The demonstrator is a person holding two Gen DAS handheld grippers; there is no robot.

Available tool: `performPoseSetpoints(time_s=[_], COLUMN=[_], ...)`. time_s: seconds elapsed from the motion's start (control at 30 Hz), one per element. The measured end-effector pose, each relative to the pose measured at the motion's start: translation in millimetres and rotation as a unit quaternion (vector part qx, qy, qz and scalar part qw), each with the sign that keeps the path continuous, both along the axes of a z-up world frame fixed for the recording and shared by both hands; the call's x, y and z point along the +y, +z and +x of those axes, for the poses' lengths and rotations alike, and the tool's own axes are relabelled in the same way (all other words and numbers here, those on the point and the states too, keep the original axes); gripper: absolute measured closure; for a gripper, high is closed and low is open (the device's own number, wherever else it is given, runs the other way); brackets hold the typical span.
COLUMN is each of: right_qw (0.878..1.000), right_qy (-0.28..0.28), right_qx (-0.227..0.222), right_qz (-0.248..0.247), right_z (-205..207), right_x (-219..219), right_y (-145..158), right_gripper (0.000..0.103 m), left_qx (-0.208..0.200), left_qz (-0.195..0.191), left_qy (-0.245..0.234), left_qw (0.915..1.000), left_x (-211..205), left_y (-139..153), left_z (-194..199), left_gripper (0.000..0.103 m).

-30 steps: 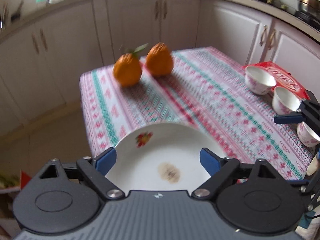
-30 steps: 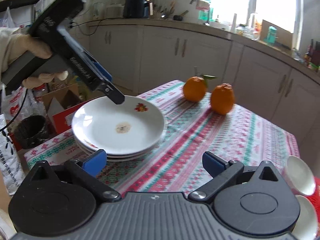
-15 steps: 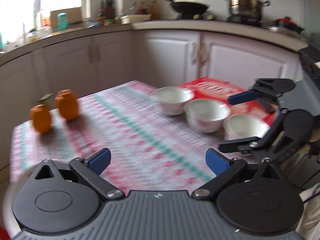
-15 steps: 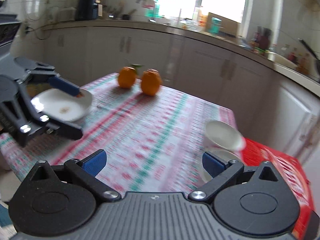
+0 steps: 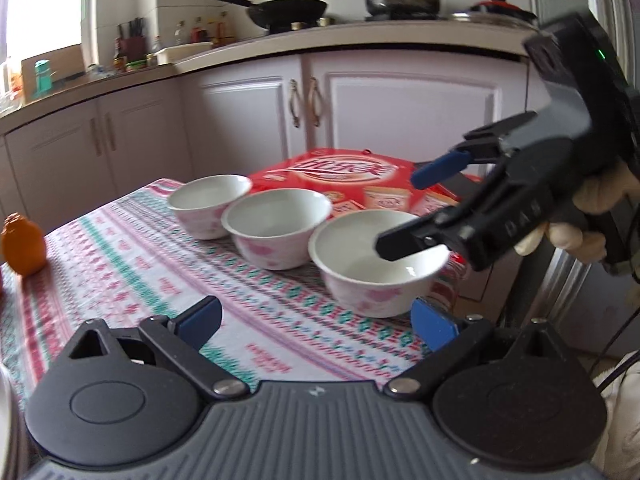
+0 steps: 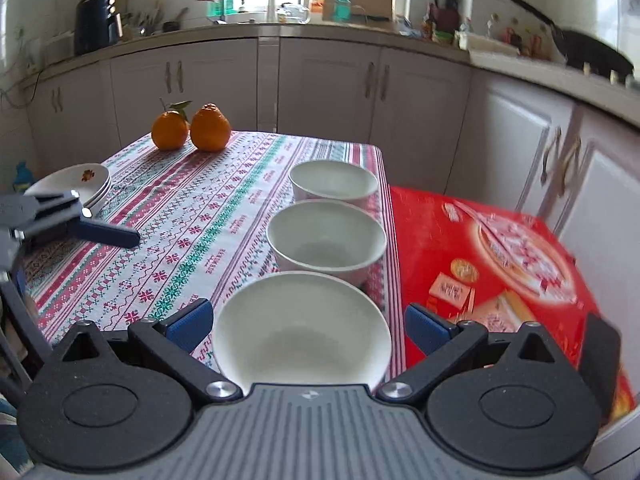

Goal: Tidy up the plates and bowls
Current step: 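Grip the rim of a pink-flowered white bowl with the left tool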

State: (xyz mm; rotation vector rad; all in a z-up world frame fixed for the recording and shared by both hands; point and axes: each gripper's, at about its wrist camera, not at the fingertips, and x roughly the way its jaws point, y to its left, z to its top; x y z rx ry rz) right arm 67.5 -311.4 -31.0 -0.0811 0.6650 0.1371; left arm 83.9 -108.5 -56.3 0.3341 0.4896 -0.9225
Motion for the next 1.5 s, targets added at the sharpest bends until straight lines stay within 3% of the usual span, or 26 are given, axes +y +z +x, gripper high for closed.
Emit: performPoseSetpoints(time_s=[0.47,0.77,0.9,1.17,1.5], right_qw=[0.995,0.990,0.988,0.987,0.986], right_qy=[0.003,0.010,0.014,0.021,0.022], right_qx=[0.063,0.088,0.097,0.106,0.111], right_qz=[0.076,0.113,0.116,0.121,0.124], right_z=[21.7,35.0,39.0,41.4,42.2], right_x=[-33.3,-46.3,-47.0,-48.1,-47.4], right_y=[-17.0,-20.5,-22.1,-24.7,-24.6], right_gripper=[0.002,0.017,0.021,0.029,0.030], left_qx=[0.028,0.039,0.044,0.048,0.051], left_qz=[-0.007,-0.008,-0.009,-0.014,-0.012], left_qy=[-0.026,-0.027,-0.028,-0.028,-0.028], left_qw=[0.9992,0.9988,0.9986,0.9984,0.9982], left_x=[-45.4,-53.8,-54.8,-56.6,-57.0], left_y=[-20.6,-24.8,-25.7,-26.5,-26.1], left_z=[3.5,6.2,8.3,10.7,11.9], left_gripper=[0.003,0.010,0.018,0.021,0.021])
